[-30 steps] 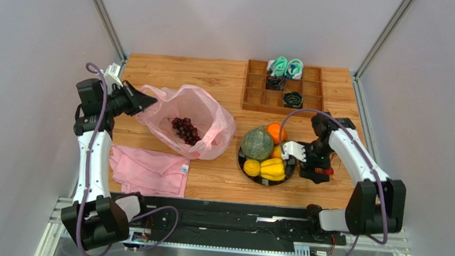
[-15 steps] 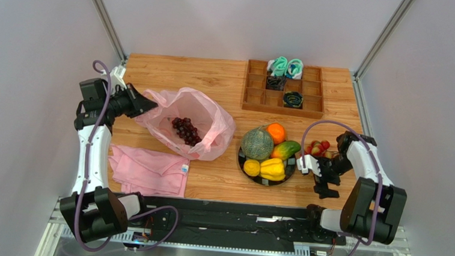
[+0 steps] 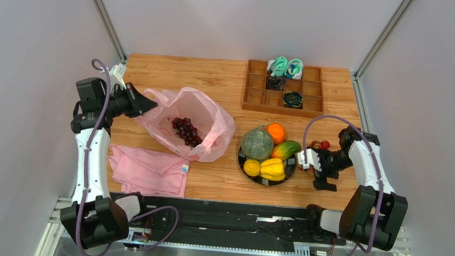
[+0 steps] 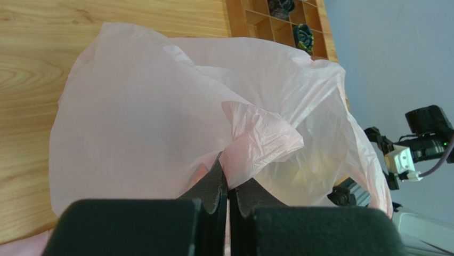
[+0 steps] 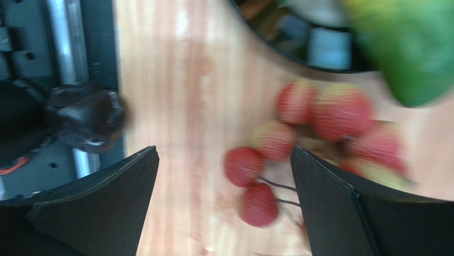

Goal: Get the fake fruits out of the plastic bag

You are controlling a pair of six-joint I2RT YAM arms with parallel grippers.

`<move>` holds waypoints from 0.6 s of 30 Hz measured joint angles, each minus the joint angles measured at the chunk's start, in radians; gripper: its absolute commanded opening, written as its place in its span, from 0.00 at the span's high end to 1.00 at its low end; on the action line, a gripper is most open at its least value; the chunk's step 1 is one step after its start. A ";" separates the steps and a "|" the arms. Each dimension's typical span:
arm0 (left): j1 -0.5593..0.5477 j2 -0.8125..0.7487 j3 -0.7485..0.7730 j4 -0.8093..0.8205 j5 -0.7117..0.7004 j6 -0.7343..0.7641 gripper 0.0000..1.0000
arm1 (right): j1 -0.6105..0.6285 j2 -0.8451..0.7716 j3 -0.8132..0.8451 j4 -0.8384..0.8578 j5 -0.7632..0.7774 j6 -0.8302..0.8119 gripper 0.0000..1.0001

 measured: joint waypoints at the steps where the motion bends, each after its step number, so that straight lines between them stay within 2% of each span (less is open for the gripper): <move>1: -0.001 -0.008 0.002 0.003 0.006 0.000 1.00 | 0.000 -0.008 0.014 -0.002 -0.010 0.000 0.00; 5: -0.002 -0.040 0.011 0.039 0.009 -0.010 0.99 | 0.004 -0.015 0.131 -0.003 -0.054 0.034 0.00; 9: -0.005 -0.069 0.012 0.074 0.007 -0.035 0.96 | 0.032 0.021 0.327 -0.012 -0.034 0.275 0.00; 11: -0.005 -0.084 0.012 0.085 0.006 -0.048 0.95 | 0.048 0.083 0.459 -0.007 -0.010 0.411 0.00; 13: -0.005 -0.101 0.011 0.095 0.008 -0.063 0.94 | 0.069 0.135 0.523 0.016 0.032 0.544 0.00; 16: -0.005 -0.148 -0.011 0.129 0.008 -0.084 0.81 | 0.105 0.169 0.461 0.052 0.134 0.687 0.01; 18: -0.005 -0.184 -0.027 0.134 -0.007 -0.091 0.52 | 0.128 0.159 0.322 0.067 0.204 0.705 0.01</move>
